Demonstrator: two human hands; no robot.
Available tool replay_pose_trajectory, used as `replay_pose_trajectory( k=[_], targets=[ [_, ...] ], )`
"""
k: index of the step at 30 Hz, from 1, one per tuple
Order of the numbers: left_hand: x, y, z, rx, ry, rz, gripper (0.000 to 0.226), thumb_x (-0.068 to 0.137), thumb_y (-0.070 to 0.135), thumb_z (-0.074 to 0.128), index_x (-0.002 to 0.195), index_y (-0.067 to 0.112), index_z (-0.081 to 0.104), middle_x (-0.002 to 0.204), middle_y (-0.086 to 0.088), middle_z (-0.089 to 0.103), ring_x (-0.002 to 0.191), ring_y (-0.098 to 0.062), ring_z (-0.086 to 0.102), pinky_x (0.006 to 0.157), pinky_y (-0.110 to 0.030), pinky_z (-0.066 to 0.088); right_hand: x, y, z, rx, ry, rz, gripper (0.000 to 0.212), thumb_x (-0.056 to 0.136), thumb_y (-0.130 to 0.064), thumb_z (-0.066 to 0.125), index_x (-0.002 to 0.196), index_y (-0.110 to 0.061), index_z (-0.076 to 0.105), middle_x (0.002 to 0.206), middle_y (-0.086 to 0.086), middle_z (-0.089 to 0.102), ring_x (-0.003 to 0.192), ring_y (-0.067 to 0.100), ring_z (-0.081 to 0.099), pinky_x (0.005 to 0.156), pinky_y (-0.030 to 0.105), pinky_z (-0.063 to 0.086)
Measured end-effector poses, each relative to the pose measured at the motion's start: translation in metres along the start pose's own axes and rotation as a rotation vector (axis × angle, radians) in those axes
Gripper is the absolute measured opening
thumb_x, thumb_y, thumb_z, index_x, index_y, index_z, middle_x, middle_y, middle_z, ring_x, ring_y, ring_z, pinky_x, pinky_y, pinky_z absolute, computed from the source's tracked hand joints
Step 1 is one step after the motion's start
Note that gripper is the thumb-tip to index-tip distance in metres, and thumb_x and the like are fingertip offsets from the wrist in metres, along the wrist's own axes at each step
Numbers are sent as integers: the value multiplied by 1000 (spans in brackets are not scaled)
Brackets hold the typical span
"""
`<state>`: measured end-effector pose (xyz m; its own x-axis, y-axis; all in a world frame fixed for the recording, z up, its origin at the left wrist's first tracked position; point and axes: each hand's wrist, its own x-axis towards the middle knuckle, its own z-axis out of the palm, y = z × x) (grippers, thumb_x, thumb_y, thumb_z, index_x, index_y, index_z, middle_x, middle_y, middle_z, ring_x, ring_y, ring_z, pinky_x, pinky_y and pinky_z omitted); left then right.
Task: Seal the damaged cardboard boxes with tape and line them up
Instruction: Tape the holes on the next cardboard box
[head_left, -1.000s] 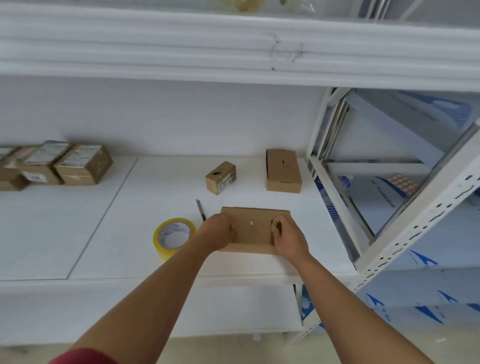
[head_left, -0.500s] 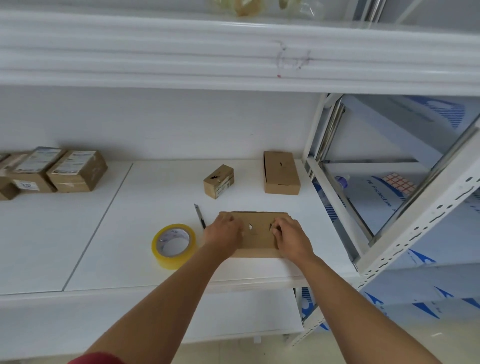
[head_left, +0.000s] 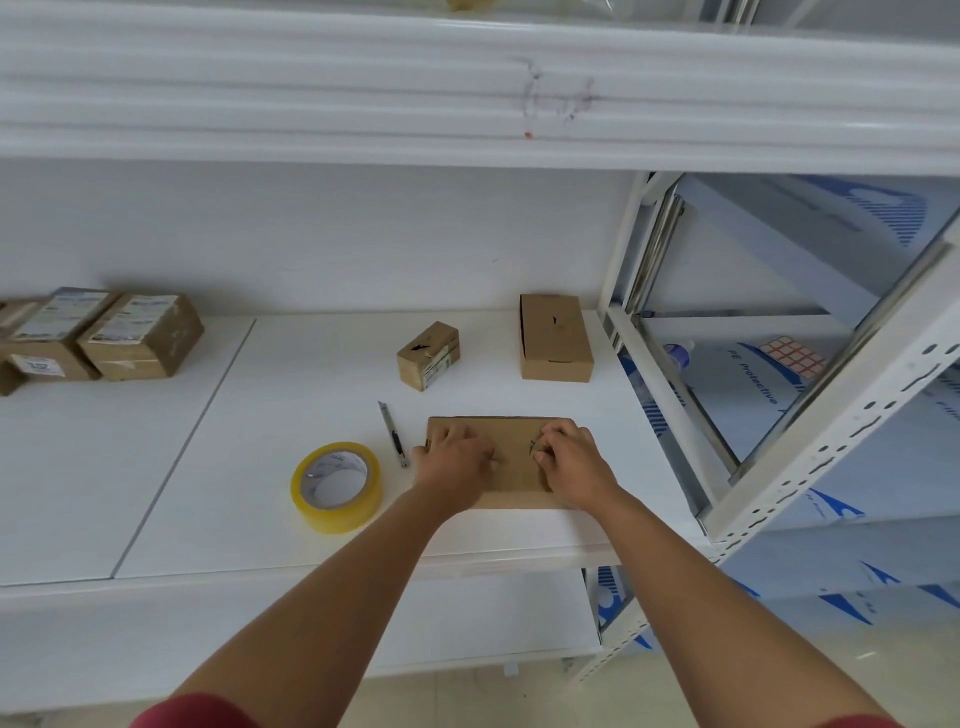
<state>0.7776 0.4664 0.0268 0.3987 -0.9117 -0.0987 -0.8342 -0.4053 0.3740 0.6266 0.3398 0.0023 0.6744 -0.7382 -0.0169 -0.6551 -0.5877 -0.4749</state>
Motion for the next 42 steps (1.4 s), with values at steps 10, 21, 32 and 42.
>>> replay_pose_trajectory(
  k=[10, 21, 32, 42],
  targets=[
    [7, 1, 11, -125, 64, -95, 24, 100, 41, 45, 115, 31, 61, 130, 5, 48, 129, -22, 32, 97, -44, 25, -5, 1, 4, 128, 84, -3, 10, 100, -17, 47, 96, -20, 56, 117, -12, 50, 109, 12, 39, 79, 28, 39],
    [6, 8, 23, -210, 305, -134, 10, 98, 26, 45, 95, 35, 44, 108, 8, 60, 110, -19, 46, 85, -39, 21, -31, -5, 19, 151, 404, -116, 14, 97, -10, 54, 88, -12, 65, 82, 0, 64, 75, 17, 59, 64, 34, 49],
    [-30, 3, 53, 154, 433, 146, 39, 103, 33, 46, 133, 16, 62, 138, 0, 60, 128, -23, 54, 107, -42, 38, -41, 2, 24, -243, 143, -93, 52, 106, -37, 23, 154, -17, 31, 160, -1, 29, 150, 15, 20, 118, 41, 28],
    [-28, 3, 48, 245, 224, 87, 54, 106, 44, 15, 153, 24, 32, 160, 9, 30, 147, -15, 23, 116, -36, 15, -43, -5, 18, -336, 59, -65, 61, 103, -50, 16, 156, -20, 24, 164, -3, 20, 152, 16, 11, 117, 44, 24]
  ],
)
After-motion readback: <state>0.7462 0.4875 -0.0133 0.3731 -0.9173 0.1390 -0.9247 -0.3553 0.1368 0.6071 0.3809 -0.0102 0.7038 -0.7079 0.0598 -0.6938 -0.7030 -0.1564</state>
